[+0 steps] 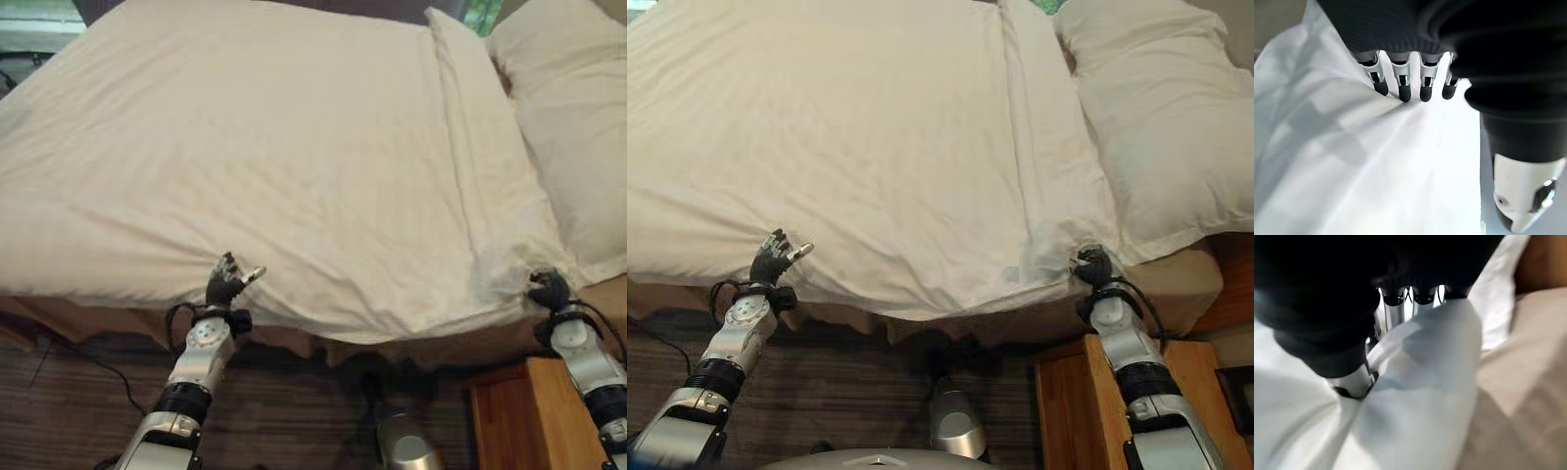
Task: Making the bed.
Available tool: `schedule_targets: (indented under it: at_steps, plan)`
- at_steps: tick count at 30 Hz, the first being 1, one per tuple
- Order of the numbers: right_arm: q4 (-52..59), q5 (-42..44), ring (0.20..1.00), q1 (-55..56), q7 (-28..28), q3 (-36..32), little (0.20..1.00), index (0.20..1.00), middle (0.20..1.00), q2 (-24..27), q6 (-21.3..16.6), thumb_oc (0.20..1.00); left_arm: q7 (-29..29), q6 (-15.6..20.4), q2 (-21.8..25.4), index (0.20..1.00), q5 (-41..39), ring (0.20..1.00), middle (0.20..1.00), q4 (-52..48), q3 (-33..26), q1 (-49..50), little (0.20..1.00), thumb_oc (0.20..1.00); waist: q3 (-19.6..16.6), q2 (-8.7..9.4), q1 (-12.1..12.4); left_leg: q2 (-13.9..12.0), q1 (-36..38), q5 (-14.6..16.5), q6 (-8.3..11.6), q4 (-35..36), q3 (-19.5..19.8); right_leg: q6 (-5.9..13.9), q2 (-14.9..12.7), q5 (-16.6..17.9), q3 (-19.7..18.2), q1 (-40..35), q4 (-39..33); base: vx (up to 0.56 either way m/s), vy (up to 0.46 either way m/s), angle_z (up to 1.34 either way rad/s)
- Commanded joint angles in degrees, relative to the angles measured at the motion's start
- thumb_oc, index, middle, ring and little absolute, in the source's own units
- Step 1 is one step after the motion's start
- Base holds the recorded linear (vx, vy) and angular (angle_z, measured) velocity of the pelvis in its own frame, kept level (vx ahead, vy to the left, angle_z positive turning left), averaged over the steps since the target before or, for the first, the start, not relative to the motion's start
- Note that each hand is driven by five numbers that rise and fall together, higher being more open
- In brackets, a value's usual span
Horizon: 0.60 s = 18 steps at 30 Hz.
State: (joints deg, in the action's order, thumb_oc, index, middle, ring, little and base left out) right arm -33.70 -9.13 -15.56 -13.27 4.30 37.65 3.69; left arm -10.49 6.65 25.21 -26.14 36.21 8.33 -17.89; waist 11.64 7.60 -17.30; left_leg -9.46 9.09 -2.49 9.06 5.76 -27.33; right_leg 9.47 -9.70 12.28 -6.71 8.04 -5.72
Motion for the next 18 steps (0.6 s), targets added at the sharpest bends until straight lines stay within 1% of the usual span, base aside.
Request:
schedule_targets:
  at_steps: [1, 2, 3, 4, 5, 6, 7, 8, 9, 10, 11, 13, 15, 16, 17, 18]
  plan:
    - [-2.15, -2.61, 0.269, -4.07, -2.16, -2.99, 0.269, 0.269, 0.269, 7.0, 2.84, 0.269, 2.88, 1.53, -1.19, 1.0, 2.39, 1.0, 1.0, -1.68, 0.54, -3.67, 1.0, 1.0, 1.2, -1.35, -2.94, 3.4, -0.65, 8.04, -3.68, -4.81, 0.54, 4.68, -3.49, -2.14, -0.28, 6.36, 2.46, -0.07, 0.048, -0.17]
    - [-3.15, -2.59, 1.0, -3.83, -2.42, -4.22, 1.0, 1.0, 1.0, 7.94, 3.64, 1.0, 2.91, 1.42, -1.52, 1.0, 2.07, 1.0, 1.0, -1.44, 0.54, -3.93, 1.0, 1.0, 1.42, -1.63, -3.47, 3.85, -0.68, 8.47, -3.88, -4.98, 0.33, 4.83, -3.79, -1.83, -0.49, 6.79, 2.42, -0.04, 0.049, -0.04]
    - [-4.04, -2.59, 1.0, -3.41, -2.48, -4.86, 1.0, 1.0, 1.0, 8.27, 4.05, 1.0, 3.09, 1.41, -1.93, 1.0, 1.93, 1.0, 1.0, -1.42, 0.49, -3.75, 1.0, 1.0, 1.73, -1.95, -3.74, 4.0, -0.57, 9.03, -3.99, -5.11, 0.19, 4.97, -3.92, -1.88, -0.46, 6.77, 2.29, -0.06, 0.084, 0.0]
    - [-5.3, -3.63, 1.0, -1.81, -1.95, -5.98, 1.0, 1.0, 1.0, 8.36, 4.97, 1.0, 3.15, 1.17, -2.89, 1.0, 2.08, 1.0, 1.0, -1.76, 0.2, -3.68, 1.0, 1.0, 2.06, -2.3, -4.53, 4.4, -0.67, 9.41, -4.17, -5.41, -0.18, 5.06, -4.24, -1.56, -0.45, 7.29, 2.27, -0.04, 0.051, 0.0]
    - [-5.17, -3.69, 1.0, -1.62, -1.9, -6.15, 1.0, 1.0, 1.0, 8.4, 5.01, 1.0, 3.13, 1.15, -2.96, 1.0, 2.11, 1.0, 1.0, -1.8, 0.28, -3.67, 1.0, 1.0, 2.02, -2.37, -4.45, 4.38, -0.72, 9.48, -4.19, -5.47, -0.18, 5.07, -4.24, -1.56, -0.45, 7.31, 2.26, -0.06, 0.037, -0.01]
    - [-7.13, -6.13, 1.0, 1.99, -1.32, -7.27, 1.0, 1.0, 1.0, 7.24, 6.67, 1.0, 3.19, 0.79, -4.11, 1.0, 2.63, 1.0, 1.0, -2.15, -0.04, -3.29, 1.0, 1.0, 2.32, -2.71, -4.97, 4.59, -0.84, 9.81, -4.34, -5.95, -0.26, 5.1, -4.54, -1.46, -0.27, 7.4, 2.25, -0.03, 0.012, -0.04]
    - [-7.11, -6.14, 1.0, 2.04, -1.31, -7.3, 1.0, 1.0, 1.0, 7.24, 6.68, 1.0, 3.18, 0.79, -4.11, 1.0, 2.64, 1.0, 1.0, -2.16, -0.02, -3.28, 1.0, 1.0, 2.3, -2.71, -4.96, 4.59, -0.85, 9.81, -4.34, -5.97, -0.26, 5.1, -4.54, -1.46, -0.27, 7.41, 2.24, -0.03, 0.006, -0.03]
    - [-8.75, -7.0, 1.0, 3.45, -1.25, -7.57, 1.0, 1.0, 1.0, 6.43, 7.58, 1.0, 3.41, 0.66, -4.49, 1.0, 2.69, 1.0, 1.0, -2.46, -0.14, -3.01, 1.0, 1.0, 2.34, -2.88, -5.01, 4.66, -0.82, 9.9, -4.39, -6.08, -0.23, 5.1, -4.65, -1.43, -0.17, 7.41, 2.25, -0.03, -0.019, -0.04]
    - [-10.19, -8.06, 1.0, 5.29, -1.28, -7.72, 1.0, 1.0, 1.0, 4.91, 7.71, 1.0, 3.5, 0.57, -5.23, 1.0, 3.15, 1.0, 1.0, -2.63, -0.06, -2.61, 1.0, 1.0, 2.13, -2.84, -5.06, 4.88, -0.97, 9.63, -4.4, -6.09, -0.14, 4.98, -4.78, -1.23, -0.2, 7.59, 2.31, -0.02, -0.028, -0.04]
    - [-12.2, -9.0, 1.0, 8.45, -1.73, -8.15, 1.0, 1.0, 1.0, 2.84, 7.89, 1.0, 3.8, 0.35, -6.25, 1.0, 3.94, 1.0, 1.0, -3.27, 0.24, -1.79, 1.0, 1.0, 2.06, -3.06, -5.41, 4.86, -0.84, 10.09, -4.5, -6.34, 0.12, 5.05, -4.86, -1.43, -0.11, 7.39, 2.4, -0.03, -0.034, -0.01]
    - [-12.16, -9.01, 1.0, 8.5, -1.73, -8.16, 1.0, 1.0, 1.0, 2.79, 7.87, 1.0, 3.78, 0.34, -6.22, 1.0, 3.96, 1.0, 1.0, -3.3, 0.24, -1.75, 1.0, 1.0, 1.93, -2.87, -5.4, 4.96, -1.04, 9.75, -4.46, -6.34, 0.09, 4.98, -4.93, -1.21, -0.24, 7.65, 2.46, 0.0, 0.0, 0.0]
    - [-13.96, -11.21, 1.0, 12.15, -1.48, -8.77, 1.0, 1.0, 1.0, 0.71, 8.92, 1.0, 3.91, -0.16, -6.91, 1.0, 5.1, 1.0, 1.0, -4.33, 0.17, -0.37, 1.0, 1.0, 1.96, -3.08, -5.53, 4.94, -0.96, 10.25, -4.59, -6.64, 0.36, 5.02, -5.0, -1.57, -0.09, 7.41, 2.57, -0.01, -0.012, -0.02]
    - [-15.06, -14.21, 1.0, 15.56, -1.68, -9.55, 1.0, 1.0, 1.0, -0.82, 10.17, 1.0, 4.08, -0.75, -7.54, 1.0, 6.29, 1.0, 1.0, -5.95, -0.24, 1.51, 1.0, 1.0, 1.88, -3.03, -5.5, 5.53, -1.26, 10.19, -4.85, -6.77, 0.61, 4.96, -5.23, -1.35, -0.26, 7.86, 2.78, -0.04, -0.013, -0.05]
    - [-15.16, -16.56, 1.0, 18.63, -1.85, -10.75, 1.0, 1.0, 1.0, -2.1, 11.06, 1.0, 4.37, -1.25, -8.19, 1.0, 7.07, 1.0, 1.0, -6.97, -0.73, 3.05, 1.0, 1.0, 2.01, -3.33, -5.49, 5.81, -1.39, 10.73, -5.16, -6.82, 0.78, 5.04, -5.32, -1.65, -0.04, 7.86, 2.73, -0.04, 0.004, -0.07]
    - [-15.0, -16.64, 1.0, 18.77, -1.79, -10.82, 1.0, 1.0, 1.0, -2.14, 11.1, 1.0, 4.35, -1.29, -8.17, 1.0, 7.11, 1.0, 1.0, -7.05, -0.72, 3.13, 1.0, 1.0, 1.87, -3.15, -5.48, 5.92, -1.58, 10.37, -5.11, -6.81, 0.74, 4.96, -5.39, -1.42, -0.17, 8.11, 2.79, -0.04, 0.024, -0.08]
    - [-13.97, -17.79, 1.0, 20.92, -2.67, -12.3, 1.0, 1.0, 1.0, -2.67, 11.46, 1.0, 4.53, -1.5, -8.77, 1.0, 7.81, 1.0, 1.0, -7.81, -1.25, 4.31, 1.0, 1.0, 1.9, -3.34, -5.49, 5.98, -1.63, 10.81, -5.28, -6.86, 0.77, 5.1, -5.43, -1.58, -0.01, 7.99, 2.72, -0.03, 0.008, -0.1]
